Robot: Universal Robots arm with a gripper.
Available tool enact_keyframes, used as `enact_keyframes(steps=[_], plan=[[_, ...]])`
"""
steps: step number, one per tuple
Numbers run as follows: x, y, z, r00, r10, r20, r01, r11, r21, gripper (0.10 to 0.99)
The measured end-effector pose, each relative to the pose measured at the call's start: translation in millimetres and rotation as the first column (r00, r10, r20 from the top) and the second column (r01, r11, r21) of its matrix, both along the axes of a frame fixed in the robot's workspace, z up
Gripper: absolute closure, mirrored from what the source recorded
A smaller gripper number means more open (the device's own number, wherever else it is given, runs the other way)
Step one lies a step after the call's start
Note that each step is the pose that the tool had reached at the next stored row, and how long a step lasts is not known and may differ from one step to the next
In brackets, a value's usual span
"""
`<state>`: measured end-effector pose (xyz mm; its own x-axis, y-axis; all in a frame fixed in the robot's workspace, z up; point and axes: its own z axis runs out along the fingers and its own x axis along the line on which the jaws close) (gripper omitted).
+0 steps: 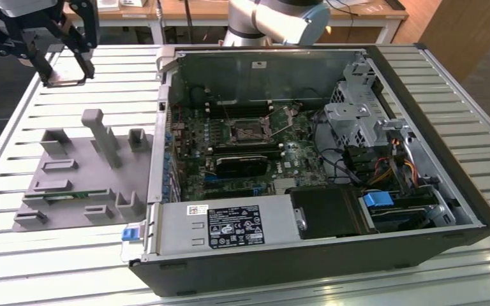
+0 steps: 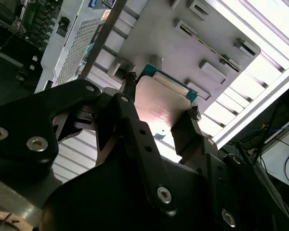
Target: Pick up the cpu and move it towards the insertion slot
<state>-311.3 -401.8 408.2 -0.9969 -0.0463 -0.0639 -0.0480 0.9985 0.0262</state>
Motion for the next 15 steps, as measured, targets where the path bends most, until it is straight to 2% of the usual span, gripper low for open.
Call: enact_keyframes(steps=[8, 15], plan=[[20.6, 0.0, 0.0, 1.0000, 0.000, 0.0000, 0.000, 1.0000, 0.000, 0.545], [42.5, 0.0, 0.0, 1.0000, 0.000, 0.0000, 0.000, 1.0000, 0.000, 0.545]])
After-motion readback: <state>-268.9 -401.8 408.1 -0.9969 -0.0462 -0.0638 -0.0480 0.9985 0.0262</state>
